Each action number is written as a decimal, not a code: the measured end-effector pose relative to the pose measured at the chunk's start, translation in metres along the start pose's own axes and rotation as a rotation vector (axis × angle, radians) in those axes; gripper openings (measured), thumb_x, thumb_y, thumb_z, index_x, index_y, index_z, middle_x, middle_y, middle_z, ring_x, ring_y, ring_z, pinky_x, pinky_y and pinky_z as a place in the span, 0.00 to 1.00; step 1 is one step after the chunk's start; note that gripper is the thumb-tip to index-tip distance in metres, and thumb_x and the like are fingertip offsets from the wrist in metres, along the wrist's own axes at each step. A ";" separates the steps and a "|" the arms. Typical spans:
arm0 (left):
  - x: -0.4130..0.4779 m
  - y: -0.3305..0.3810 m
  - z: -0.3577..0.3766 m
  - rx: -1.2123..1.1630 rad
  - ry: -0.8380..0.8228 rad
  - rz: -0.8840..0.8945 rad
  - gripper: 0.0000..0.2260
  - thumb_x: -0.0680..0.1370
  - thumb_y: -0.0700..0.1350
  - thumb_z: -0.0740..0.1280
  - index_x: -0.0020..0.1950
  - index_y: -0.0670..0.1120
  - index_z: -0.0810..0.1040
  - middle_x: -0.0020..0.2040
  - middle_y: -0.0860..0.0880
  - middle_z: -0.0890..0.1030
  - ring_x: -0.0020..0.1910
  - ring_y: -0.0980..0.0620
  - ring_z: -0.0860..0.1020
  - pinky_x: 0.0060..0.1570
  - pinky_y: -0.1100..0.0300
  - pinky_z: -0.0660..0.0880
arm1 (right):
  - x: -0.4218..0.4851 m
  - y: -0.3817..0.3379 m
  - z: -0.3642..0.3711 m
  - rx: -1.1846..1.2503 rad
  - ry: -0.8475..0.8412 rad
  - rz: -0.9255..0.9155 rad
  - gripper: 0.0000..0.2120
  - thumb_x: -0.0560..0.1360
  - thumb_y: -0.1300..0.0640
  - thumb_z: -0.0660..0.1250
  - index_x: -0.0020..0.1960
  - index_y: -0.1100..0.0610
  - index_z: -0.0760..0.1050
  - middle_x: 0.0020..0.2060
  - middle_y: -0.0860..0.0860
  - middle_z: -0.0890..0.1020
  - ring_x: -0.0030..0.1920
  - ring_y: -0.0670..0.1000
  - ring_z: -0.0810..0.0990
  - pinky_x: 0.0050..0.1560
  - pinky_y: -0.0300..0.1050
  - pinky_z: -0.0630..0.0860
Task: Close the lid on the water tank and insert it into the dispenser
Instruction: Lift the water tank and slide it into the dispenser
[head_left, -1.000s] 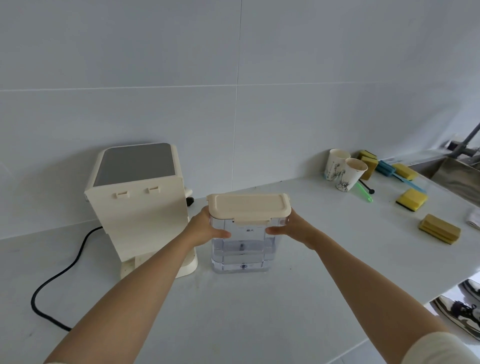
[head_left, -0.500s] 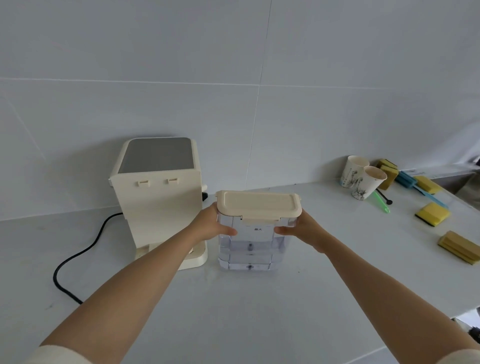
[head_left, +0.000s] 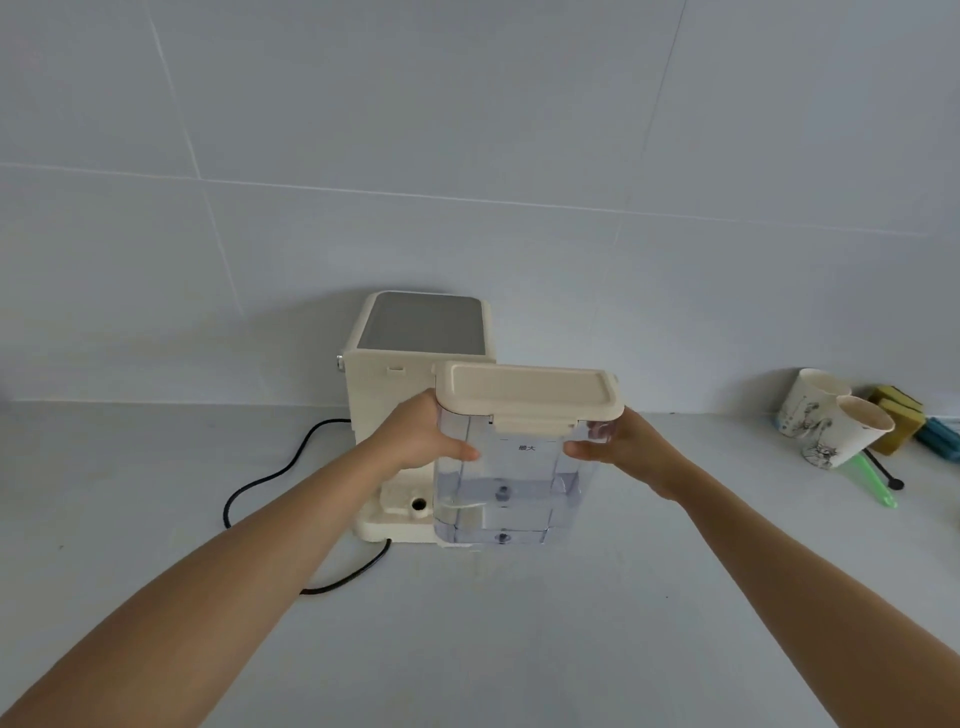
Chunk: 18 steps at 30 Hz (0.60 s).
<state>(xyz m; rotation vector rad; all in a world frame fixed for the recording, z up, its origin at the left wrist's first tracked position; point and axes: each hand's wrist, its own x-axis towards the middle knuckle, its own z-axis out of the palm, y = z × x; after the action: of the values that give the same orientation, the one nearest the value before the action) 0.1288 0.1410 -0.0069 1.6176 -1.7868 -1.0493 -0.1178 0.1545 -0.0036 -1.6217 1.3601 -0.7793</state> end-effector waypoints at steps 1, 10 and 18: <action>-0.003 -0.002 -0.006 -0.007 0.016 -0.008 0.33 0.65 0.41 0.77 0.67 0.44 0.68 0.62 0.51 0.75 0.64 0.49 0.71 0.57 0.61 0.66 | 0.005 -0.004 0.004 -0.008 -0.013 -0.009 0.23 0.70 0.63 0.71 0.58 0.48 0.66 0.43 0.37 0.71 0.44 0.40 0.72 0.44 0.33 0.69; -0.019 -0.021 -0.060 -0.053 0.121 -0.055 0.33 0.64 0.37 0.77 0.67 0.43 0.70 0.64 0.48 0.76 0.66 0.48 0.71 0.68 0.53 0.67 | 0.040 -0.035 0.047 -0.013 -0.064 -0.046 0.22 0.67 0.59 0.74 0.58 0.49 0.70 0.48 0.42 0.77 0.56 0.51 0.74 0.55 0.44 0.68; -0.018 -0.028 -0.085 -0.044 0.107 -0.099 0.32 0.67 0.36 0.75 0.69 0.44 0.68 0.67 0.47 0.73 0.68 0.48 0.69 0.63 0.59 0.64 | 0.059 -0.047 0.070 0.001 -0.061 -0.042 0.30 0.65 0.56 0.75 0.65 0.51 0.69 0.61 0.50 0.78 0.63 0.53 0.74 0.66 0.53 0.70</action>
<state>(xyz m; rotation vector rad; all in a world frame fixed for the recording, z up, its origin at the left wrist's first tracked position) 0.2153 0.1416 0.0217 1.7172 -1.6182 -1.0185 -0.0237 0.1139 0.0044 -1.6650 1.2856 -0.7490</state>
